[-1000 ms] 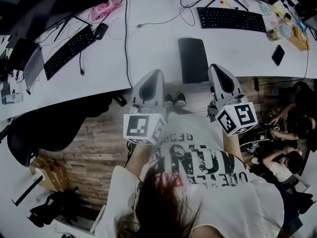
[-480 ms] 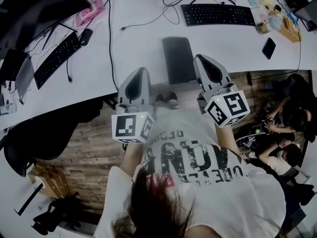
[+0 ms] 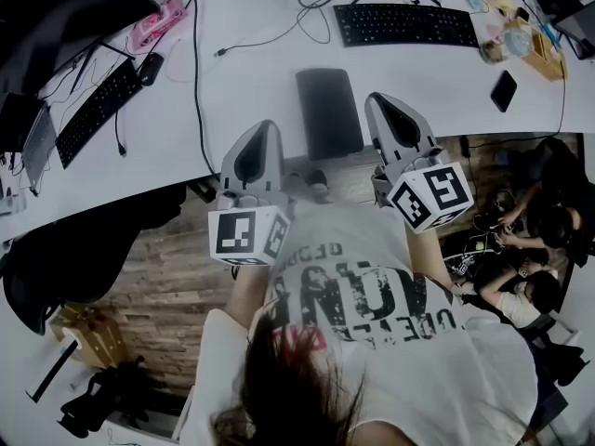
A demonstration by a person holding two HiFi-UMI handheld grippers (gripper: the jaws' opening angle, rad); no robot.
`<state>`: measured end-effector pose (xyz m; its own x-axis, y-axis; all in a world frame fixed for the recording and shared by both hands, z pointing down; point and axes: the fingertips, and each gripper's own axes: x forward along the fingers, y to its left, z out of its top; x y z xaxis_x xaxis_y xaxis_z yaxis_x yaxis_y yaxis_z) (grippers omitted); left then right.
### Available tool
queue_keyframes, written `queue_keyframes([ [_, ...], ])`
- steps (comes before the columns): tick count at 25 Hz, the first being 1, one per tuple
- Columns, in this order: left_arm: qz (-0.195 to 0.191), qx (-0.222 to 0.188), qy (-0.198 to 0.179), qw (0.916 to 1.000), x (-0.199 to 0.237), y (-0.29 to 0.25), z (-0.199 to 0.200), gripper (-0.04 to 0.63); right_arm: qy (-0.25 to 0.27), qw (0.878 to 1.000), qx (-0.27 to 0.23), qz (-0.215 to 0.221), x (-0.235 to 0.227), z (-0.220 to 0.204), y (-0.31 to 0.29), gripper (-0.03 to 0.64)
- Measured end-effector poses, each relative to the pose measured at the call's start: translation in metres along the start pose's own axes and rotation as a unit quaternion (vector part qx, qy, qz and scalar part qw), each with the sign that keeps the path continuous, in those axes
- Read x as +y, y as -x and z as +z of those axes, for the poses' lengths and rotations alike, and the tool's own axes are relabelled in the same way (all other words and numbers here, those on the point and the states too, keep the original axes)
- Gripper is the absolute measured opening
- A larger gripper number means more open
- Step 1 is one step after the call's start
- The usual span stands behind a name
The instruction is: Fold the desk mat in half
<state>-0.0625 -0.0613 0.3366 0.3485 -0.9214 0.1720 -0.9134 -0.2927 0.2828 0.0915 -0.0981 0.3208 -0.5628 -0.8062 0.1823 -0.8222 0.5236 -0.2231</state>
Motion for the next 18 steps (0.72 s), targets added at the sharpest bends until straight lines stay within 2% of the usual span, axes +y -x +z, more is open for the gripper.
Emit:
queue_keyframes([
  [18, -0.021, 0.010, 0.007, 0.9997, 0.020, -0.009, 0.012, 0.002, -0.001, 1.000, 0.006, -0.029, 0.003, 0.009, -0.017, -0.002],
])
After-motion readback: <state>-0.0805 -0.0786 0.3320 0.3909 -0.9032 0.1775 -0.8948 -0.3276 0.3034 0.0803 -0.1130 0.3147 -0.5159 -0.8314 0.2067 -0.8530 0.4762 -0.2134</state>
